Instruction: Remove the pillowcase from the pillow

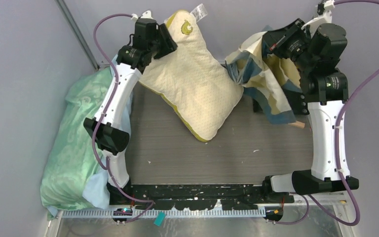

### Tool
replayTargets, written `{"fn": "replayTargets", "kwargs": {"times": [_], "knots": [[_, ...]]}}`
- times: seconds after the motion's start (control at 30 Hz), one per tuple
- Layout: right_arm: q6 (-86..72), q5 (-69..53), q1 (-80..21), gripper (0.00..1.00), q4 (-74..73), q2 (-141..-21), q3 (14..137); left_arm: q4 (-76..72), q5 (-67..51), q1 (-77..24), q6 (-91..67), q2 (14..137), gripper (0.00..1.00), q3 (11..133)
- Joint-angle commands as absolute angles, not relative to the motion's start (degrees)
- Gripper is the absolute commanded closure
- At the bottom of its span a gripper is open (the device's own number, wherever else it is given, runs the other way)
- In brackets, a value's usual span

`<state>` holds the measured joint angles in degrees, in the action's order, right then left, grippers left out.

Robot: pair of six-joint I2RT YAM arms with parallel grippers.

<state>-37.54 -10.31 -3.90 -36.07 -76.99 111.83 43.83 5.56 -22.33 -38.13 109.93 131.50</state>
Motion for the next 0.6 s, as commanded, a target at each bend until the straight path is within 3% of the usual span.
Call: {"fn": "replayTargets", "kwargs": {"times": [0.0, 0.07, 0.1, 0.13, 0.33, 0.57], "knots": [[-40.62, -23.14, -3.96, 0.82, -28.04, -76.81, 108.79, 42.51, 2.87, -22.15, -35.99, 109.53, 0.27, 131.36], [-38.96, -20.37, -4.03, 0.46, -30.75, -76.29, 105.62, 42.92, 3.61, -22.23, -33.67, 107.15, 0.08, 127.49], [-37.87, -18.61, -3.98, 0.32, -32.34, -75.90, 104.43, 42.85, 4.32, -22.25, -32.42, 105.51, 0.03, 125.06], [-36.75, -16.52, -3.97, 0.24, -34.18, -75.63, 103.23, 42.45, 5.25, -22.31, -30.91, 103.60, 0.01, 122.34], [-31.73, -6.17, -3.96, 0.20, -36.71, -71.13, 90.04, 35.79, 11.57, -24.02, -23.52, 88.70, 0.00, 99.14], [-22.76, 4.61, -3.96, 0.21, -23.31, -56.89, 61.52, 26.00, 14.75, -27.74, -23.24, 71.92, 0.00, 70.64]]}}
